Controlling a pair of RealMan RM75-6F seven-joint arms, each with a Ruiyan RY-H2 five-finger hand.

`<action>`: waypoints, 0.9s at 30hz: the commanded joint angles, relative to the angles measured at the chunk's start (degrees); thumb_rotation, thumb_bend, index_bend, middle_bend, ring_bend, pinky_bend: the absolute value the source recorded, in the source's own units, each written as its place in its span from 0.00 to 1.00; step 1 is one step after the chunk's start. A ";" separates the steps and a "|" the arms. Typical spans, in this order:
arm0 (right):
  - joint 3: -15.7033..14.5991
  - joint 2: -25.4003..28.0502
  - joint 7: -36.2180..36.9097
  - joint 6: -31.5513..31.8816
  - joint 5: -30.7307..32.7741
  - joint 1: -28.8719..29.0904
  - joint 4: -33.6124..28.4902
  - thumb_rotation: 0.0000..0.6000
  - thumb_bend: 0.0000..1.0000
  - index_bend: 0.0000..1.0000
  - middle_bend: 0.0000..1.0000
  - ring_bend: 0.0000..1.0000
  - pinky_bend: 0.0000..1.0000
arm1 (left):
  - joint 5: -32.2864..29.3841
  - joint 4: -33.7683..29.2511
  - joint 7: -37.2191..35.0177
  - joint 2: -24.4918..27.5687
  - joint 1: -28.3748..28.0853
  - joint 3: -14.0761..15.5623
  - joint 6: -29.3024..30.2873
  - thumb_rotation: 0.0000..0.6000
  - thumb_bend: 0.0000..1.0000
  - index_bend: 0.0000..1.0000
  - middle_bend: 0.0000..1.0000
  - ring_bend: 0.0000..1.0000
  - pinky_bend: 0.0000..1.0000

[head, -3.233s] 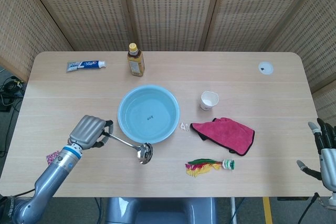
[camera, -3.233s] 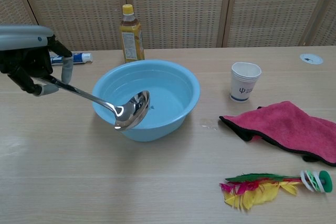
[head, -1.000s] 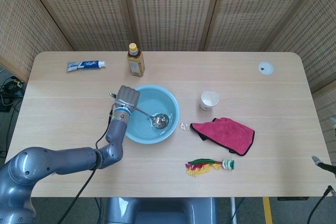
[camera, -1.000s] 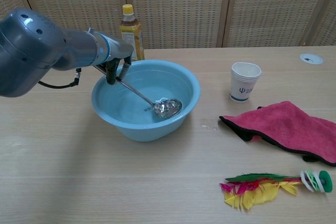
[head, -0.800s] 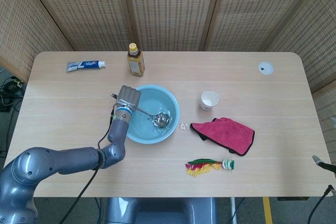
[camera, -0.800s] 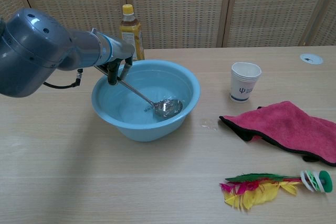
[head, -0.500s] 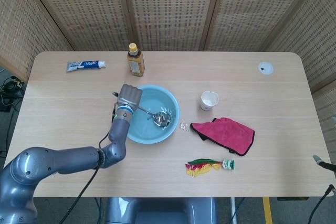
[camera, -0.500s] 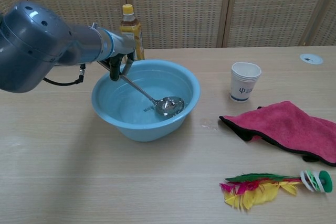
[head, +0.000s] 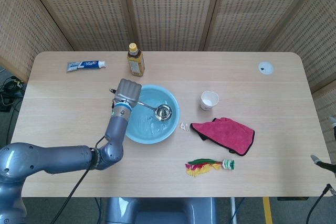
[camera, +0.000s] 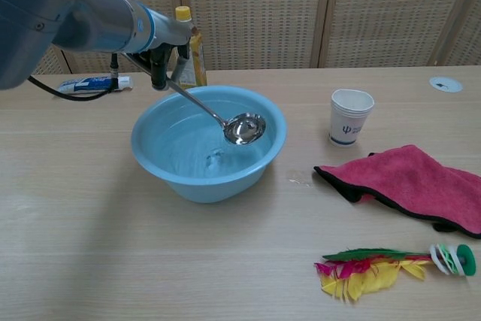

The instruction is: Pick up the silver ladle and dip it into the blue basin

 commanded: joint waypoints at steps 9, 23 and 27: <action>-0.05 -0.13 -0.88 0.23 -0.12 0.09 -0.54 1.00 0.00 0.00 0.00 0.00 0.00 | -5.08 -6.89 2.26 6.35 -0.93 -2.22 2.28 1.00 0.61 0.64 0.90 0.86 0.91; -0.19 -0.64 -2.62 0.36 -0.28 0.37 -1.00 1.00 0.00 0.00 0.00 0.00 0.00 | -14.23 -12.94 5.62 14.28 -2.23 -3.82 2.02 1.00 0.61 0.64 0.90 0.86 0.91; -0.15 -0.79 -2.79 0.45 -0.37 0.46 -1.00 1.00 0.00 0.00 0.00 0.00 0.00 | -14.59 -13.35 5.61 14.97 -2.35 -3.57 1.88 1.00 0.61 0.64 0.90 0.86 0.91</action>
